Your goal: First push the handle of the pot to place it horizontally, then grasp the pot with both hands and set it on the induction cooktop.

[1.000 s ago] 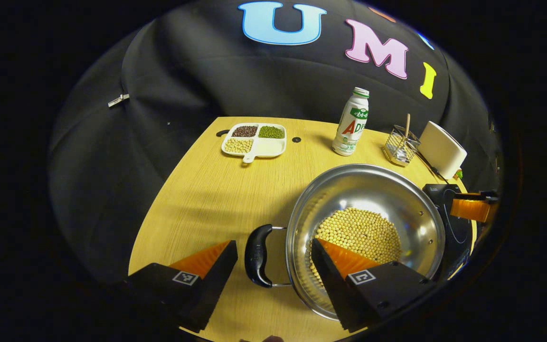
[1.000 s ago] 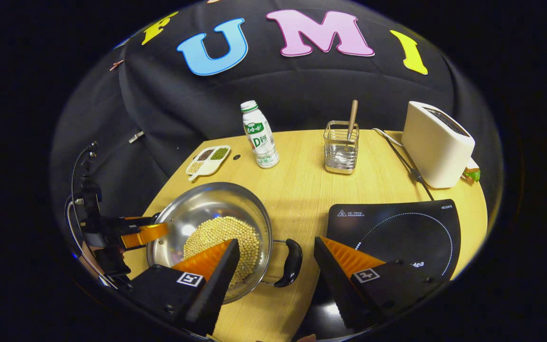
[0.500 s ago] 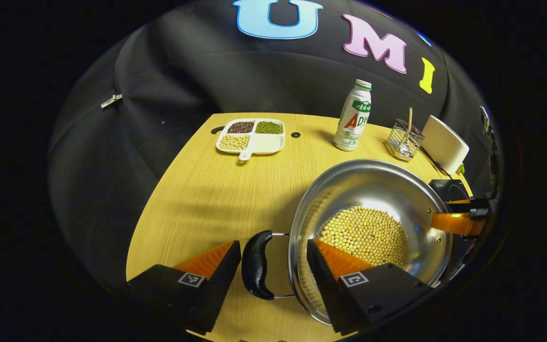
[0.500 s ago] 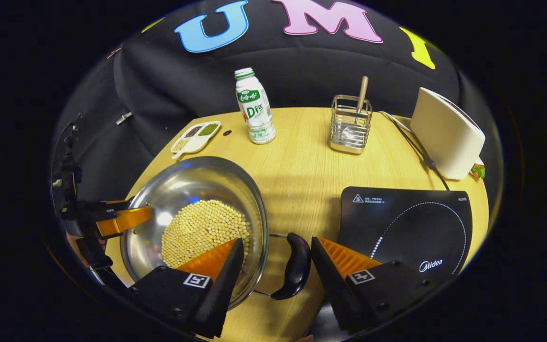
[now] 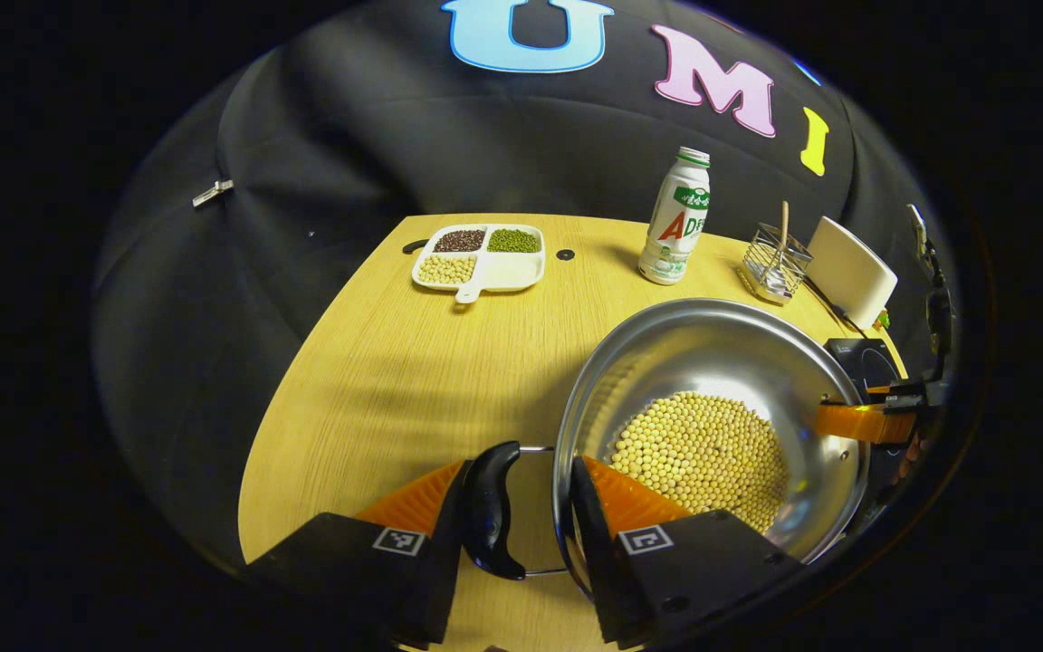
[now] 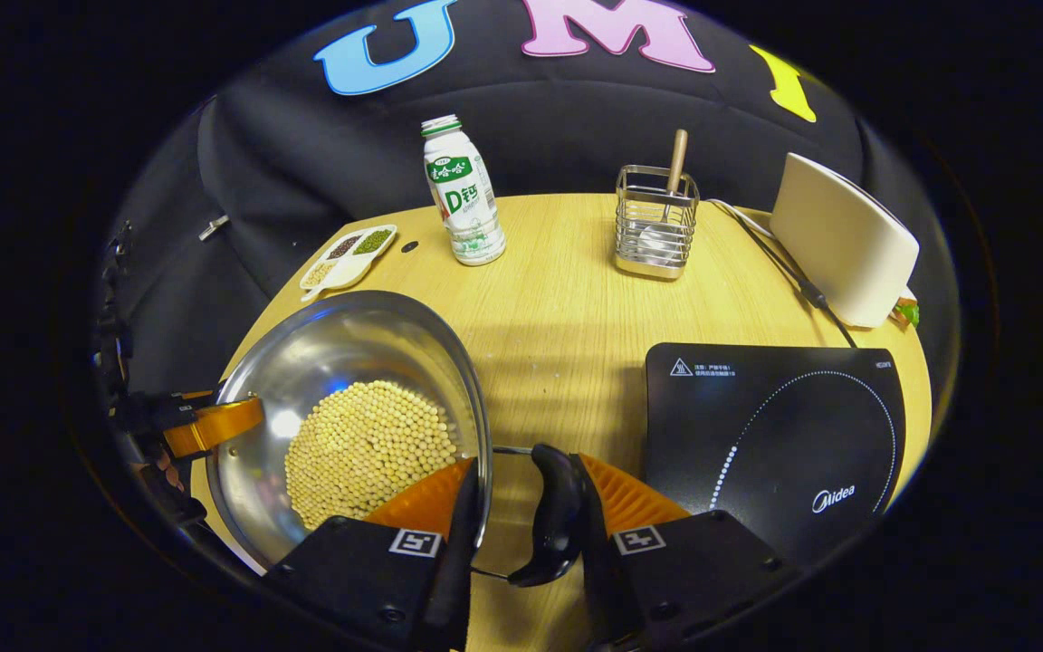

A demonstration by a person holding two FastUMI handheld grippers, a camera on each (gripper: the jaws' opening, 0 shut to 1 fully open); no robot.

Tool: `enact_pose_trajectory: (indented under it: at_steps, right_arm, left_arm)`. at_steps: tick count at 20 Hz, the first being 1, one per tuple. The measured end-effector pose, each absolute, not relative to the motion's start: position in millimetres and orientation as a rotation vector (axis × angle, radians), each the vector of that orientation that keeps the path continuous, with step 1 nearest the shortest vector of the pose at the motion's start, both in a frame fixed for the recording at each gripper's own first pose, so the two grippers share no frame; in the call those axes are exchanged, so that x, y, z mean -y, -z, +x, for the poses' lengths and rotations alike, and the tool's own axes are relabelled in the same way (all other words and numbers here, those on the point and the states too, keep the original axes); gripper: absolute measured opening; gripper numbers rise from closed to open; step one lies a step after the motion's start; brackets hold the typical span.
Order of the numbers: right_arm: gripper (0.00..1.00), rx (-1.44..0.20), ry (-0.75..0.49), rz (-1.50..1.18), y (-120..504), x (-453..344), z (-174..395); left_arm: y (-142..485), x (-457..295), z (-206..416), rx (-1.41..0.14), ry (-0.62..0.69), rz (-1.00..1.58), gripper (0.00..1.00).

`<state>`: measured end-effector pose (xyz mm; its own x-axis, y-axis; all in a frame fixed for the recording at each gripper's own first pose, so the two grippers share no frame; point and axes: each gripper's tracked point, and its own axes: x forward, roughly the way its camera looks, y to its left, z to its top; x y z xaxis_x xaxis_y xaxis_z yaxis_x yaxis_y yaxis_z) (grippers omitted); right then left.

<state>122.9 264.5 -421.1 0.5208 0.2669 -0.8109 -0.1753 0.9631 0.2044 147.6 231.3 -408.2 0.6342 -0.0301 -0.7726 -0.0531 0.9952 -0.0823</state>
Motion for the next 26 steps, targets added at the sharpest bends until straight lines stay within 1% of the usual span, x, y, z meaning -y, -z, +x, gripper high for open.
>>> enact_pose_trajectory:
  at_steps: [3, 8, 12, 15, 16, 17, 18, 19, 20, 26]
  right_arm:
    - [0.54, -0.995, -0.280, 0.108, 410.3, -263.8, 118.1]
    - [0.53, -0.983, -0.281, 0.124, 366.9, -235.1, 109.3]
    - [0.54, -0.980, -0.256, 0.105, 338.6, -185.5, 102.4]
    - [0.53, -0.982, -0.223, 0.106, 328.5, -141.9, 97.9]
    - [0.49, -0.985, -0.212, 0.108, 327.4, -127.4, 97.2]
    - [0.53, -0.982, -0.200, 0.109, 325.7, -113.8, 97.0]
    - [0.53, -0.977, -0.187, 0.112, 324.0, -99.5, 97.4]
    - [0.49, -0.974, -0.176, 0.111, 323.5, -86.3, 97.0]
    - [0.53, -0.972, -0.166, 0.112, 322.8, -73.3, 96.1]
    - [0.53, -0.981, -0.126, 0.124, 326.0, -10.6, 92.0]
  left_arm:
    - [391.4, -230.5, 138.3, -0.873, -0.029, -0.103, 0.59]
    - [343.9, -205.8, 126.4, -0.850, -0.024, -0.085, 0.59]
    - [319.4, -159.3, 120.3, -0.856, 0.013, -0.103, 0.59]
    - [307.9, -117.8, 123.4, -0.859, 0.052, -0.102, 0.58]
    - [306.8, -104.9, 124.6, -0.861, 0.066, -0.098, 0.59]
    - [304.4, -90.1, 126.9, -0.860, 0.080, -0.098, 0.59]
    - [302.1, -74.2, 129.6, -0.858, 0.095, -0.100, 0.58]
    - [299.6, -61.1, 132.2, -0.857, 0.110, -0.097, 0.58]
    - [299.7, -49.8, 134.0, -0.857, 0.121, -0.092, 0.58]
    - [298.7, 12.5, 144.8, -0.866, 0.166, -0.084, 0.58]
